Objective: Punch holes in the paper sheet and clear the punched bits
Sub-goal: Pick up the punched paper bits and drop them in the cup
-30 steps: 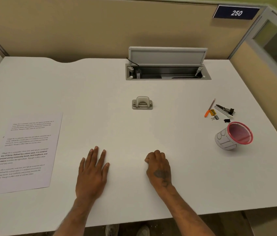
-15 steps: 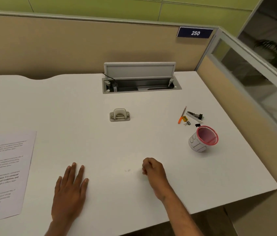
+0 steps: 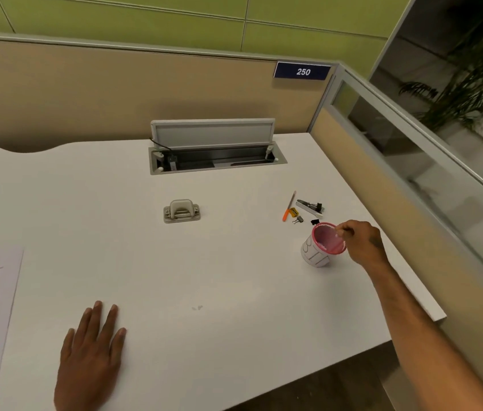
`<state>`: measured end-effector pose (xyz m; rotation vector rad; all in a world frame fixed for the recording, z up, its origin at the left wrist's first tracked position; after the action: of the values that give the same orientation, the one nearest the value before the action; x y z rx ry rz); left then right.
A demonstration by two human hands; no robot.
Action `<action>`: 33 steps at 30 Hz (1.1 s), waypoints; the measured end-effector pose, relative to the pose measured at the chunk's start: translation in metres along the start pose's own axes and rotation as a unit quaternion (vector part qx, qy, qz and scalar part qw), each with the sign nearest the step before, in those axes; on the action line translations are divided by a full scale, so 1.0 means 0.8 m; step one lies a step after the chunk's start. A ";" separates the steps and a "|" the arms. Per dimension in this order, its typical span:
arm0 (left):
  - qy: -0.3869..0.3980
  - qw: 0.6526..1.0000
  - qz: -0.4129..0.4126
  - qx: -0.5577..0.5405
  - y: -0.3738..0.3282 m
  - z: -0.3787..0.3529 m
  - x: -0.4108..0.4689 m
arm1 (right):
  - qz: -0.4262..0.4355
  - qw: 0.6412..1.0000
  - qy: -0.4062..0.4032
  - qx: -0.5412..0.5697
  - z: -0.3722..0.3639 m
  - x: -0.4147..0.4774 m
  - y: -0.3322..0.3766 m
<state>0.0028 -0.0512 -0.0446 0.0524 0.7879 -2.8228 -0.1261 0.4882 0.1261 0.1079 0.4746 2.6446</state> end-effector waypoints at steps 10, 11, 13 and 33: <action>-0.002 1.000 -0.004 0.005 0.005 -0.002 0.000 | 0.017 0.999 -0.012 -0.040 -0.001 0.017 0.004; -0.001 1.000 -0.004 0.004 0.004 -0.001 0.000 | 0.017 0.999 -0.013 -0.041 0.000 0.017 0.005; 0.000 1.000 -0.006 0.004 0.002 0.000 -0.001 | 0.021 0.999 -0.013 -0.046 0.000 0.016 0.007; 0.012 0.999 -0.016 0.026 0.000 0.004 -0.004 | 0.082 0.986 -0.085 -0.117 -0.024 -0.017 0.021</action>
<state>0.0061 -0.0523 -0.0417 0.0810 0.7253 -2.8790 -0.1236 0.4619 0.1138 0.3096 0.1012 2.7983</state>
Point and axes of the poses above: each hand's wrist, its own x-axis towards the middle knuckle, its own z-axis out of the back of the hand, y = z × x, the point moved 4 cm from there along x, towards the middle knuckle, and after that the axes turned 10 degrees about -x, right-handed, at the moved point
